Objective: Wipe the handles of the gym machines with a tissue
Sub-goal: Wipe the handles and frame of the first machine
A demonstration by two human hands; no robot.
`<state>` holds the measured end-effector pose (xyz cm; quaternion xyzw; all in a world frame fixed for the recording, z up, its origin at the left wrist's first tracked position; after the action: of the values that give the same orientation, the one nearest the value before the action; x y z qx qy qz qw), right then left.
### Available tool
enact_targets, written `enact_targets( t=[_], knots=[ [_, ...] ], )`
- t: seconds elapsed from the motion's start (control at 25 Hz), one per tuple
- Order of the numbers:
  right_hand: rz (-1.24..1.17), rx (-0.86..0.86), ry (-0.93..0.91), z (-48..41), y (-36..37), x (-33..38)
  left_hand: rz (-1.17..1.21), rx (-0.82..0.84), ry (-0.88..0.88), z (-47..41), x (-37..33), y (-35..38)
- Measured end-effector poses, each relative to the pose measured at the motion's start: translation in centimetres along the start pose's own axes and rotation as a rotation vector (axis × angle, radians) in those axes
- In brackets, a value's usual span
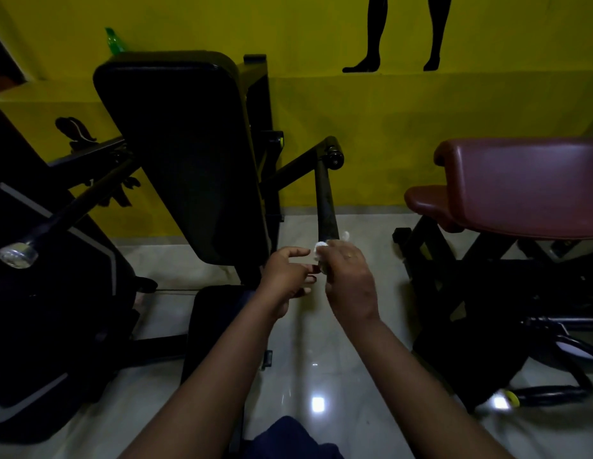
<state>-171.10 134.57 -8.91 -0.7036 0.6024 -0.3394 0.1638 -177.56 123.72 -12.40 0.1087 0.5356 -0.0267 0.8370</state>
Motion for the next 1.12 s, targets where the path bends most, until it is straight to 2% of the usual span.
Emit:
enact_targets(
  t=[0.08,0.2,0.4,0.44,0.48,0.56,0.64,0.68,0.76,0.84,1.0,1.12],
  knots=[
    [0.149,0.126,-0.304,-0.7,0.8,1.3,0.032,-0.035,-0.022,-0.1,-0.1,0.1],
    [0.289,0.273,-0.593,-1.0,1.8,2.3,0.054,-0.063,-0.030,-0.6,-0.4,0.1],
    [0.289,0.252,-1.002,-0.6,0.6,1.5,0.080,-0.005,-0.066,-0.6,-0.5,0.7],
    [0.256,0.221,-0.976,-0.7,0.1,0.5,0.082,0.019,-0.076,-0.5,-0.5,0.8],
    [0.203,0.183,-0.856,-1.1,-0.4,-0.7,0.085,0.041,-0.087,-0.5,-0.4,0.9],
    [0.045,0.135,-0.424,-1.9,-0.9,-3.9,0.091,0.066,-0.090,-0.6,-0.2,1.0],
    [-0.153,0.162,0.053,-1.3,-0.5,-6.1,0.057,0.076,-0.056,-0.9,-0.4,1.1],
    [-0.223,0.156,0.240,-0.4,-0.4,-6.2,0.026,0.081,-0.037,-1.0,-0.6,1.2],
    [-0.292,0.103,0.453,1.0,-0.6,-5.3,-0.042,0.103,0.006,-1.0,-0.9,1.6],
    [-0.310,0.087,0.513,0.9,-0.9,-4.5,-0.127,0.139,0.066,-0.9,-1.2,2.0],
    [-0.150,0.174,0.417,-3.6,0.9,-5.0,-0.222,0.163,0.137,-1.3,-1.3,2.1],
    [-0.153,0.227,0.393,-4.0,1.3,-4.7,-0.304,0.110,0.213,-1.5,-1.6,2.2]
  ],
)
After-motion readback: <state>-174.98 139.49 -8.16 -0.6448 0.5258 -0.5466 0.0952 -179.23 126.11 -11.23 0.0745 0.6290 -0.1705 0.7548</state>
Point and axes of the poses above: each hand's wrist, its own z-axis away from the middle knuckle, its own y-axis out of the palm, x = y × z, the point moved 6 cm from there along -z, towards the middle knuckle, and after that the axes turned 14 degrees about z, right-handed, at the moved point
